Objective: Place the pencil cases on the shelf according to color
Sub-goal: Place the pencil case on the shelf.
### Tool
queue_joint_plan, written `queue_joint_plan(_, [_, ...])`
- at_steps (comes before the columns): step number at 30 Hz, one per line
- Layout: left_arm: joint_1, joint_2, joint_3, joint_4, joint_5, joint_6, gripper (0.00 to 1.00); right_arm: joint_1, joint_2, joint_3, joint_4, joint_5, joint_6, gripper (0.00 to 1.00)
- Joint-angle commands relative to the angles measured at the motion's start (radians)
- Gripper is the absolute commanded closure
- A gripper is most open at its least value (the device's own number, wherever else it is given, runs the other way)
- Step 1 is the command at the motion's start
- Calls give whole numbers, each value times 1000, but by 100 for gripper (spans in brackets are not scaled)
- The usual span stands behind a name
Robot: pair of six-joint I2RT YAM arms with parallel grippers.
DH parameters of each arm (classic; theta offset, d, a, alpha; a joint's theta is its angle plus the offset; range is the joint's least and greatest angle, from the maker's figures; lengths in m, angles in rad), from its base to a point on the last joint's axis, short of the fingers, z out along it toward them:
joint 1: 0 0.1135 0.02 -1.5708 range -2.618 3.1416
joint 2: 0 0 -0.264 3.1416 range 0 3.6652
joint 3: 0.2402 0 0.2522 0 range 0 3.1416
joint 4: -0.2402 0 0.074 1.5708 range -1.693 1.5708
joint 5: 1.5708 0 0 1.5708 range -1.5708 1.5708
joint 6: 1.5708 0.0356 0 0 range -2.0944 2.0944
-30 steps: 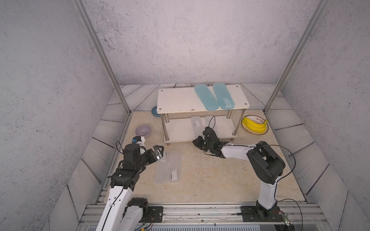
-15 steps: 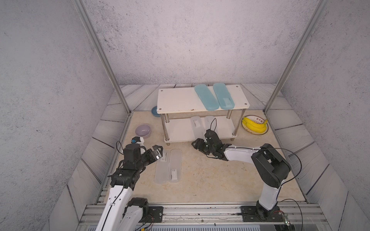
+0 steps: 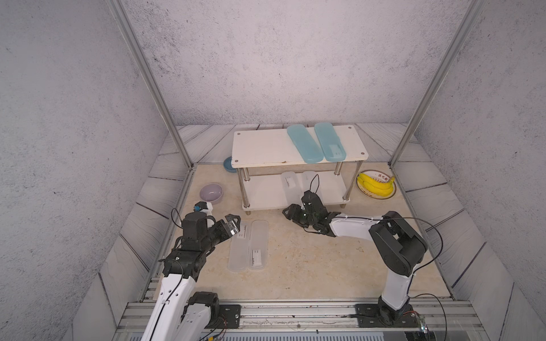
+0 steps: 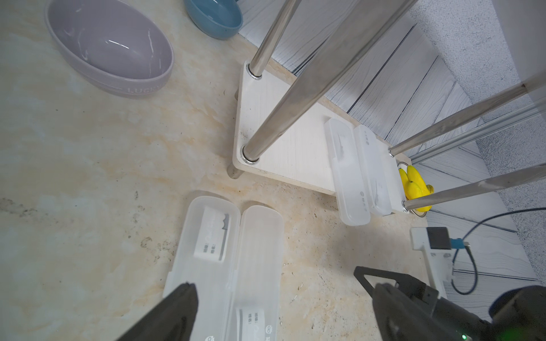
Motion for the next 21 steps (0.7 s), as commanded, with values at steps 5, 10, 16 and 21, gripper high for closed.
queue_joint_plan(5, [3, 4, 3, -7, -3, 19, 1, -59, 90, 73, 101, -41, 48, 100])
queue_joint_plan(10, [3, 16, 4, -2, 0, 18, 1, -92, 149, 90, 191, -93, 86, 100])
queue_joint_plan(16, [3, 16, 1, 0, -2, 16, 1, -106, 207, 123, 254, -123, 116, 100])
queue_joint_plan(21, [3, 16, 1, -4, -2, 16, 1, -124, 239, 154, 283, -140, 128, 100])
